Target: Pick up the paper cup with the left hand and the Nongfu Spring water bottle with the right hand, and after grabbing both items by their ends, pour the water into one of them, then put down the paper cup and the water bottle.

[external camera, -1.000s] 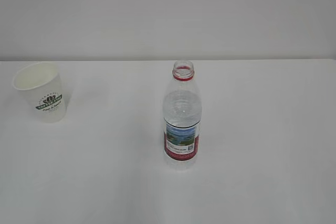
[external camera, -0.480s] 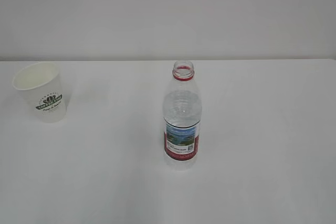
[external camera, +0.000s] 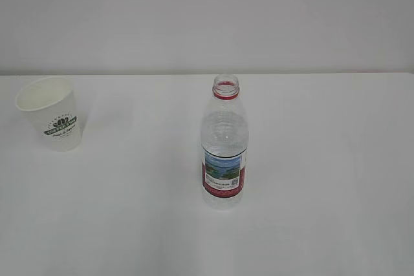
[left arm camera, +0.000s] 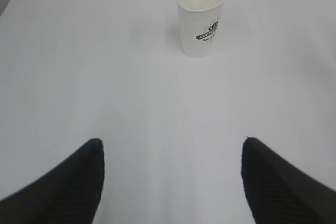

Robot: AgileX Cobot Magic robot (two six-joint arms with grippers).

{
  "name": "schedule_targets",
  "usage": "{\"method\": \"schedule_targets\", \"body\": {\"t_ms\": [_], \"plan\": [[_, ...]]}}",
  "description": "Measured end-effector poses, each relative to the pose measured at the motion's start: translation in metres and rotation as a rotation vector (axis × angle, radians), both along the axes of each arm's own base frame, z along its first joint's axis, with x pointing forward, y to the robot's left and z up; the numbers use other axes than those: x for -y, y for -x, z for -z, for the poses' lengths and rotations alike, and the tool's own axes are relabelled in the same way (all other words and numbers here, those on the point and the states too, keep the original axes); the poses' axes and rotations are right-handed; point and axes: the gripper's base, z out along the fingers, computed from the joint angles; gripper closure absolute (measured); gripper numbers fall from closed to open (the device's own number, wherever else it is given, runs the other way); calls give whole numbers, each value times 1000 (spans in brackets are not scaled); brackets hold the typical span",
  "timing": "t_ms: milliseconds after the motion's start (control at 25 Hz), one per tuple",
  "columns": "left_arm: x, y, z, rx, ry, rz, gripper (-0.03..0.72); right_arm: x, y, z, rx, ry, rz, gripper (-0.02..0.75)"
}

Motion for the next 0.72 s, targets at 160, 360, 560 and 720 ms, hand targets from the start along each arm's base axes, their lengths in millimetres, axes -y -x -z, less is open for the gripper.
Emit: {"method": "schedule_targets", "body": {"t_ms": [160,360,560,720], "plan": [[0,0,0,0,0,0,97,0,0,0,0,0,0,182],[0,0,0,0,0,0,97,0,0,0,0,0,0,182],[0,0,0,0,0,0,103,0,0,0,0,0,0,182],[0,0,0,0,0,0,108,0,0,0,0,0,0,183]]}}
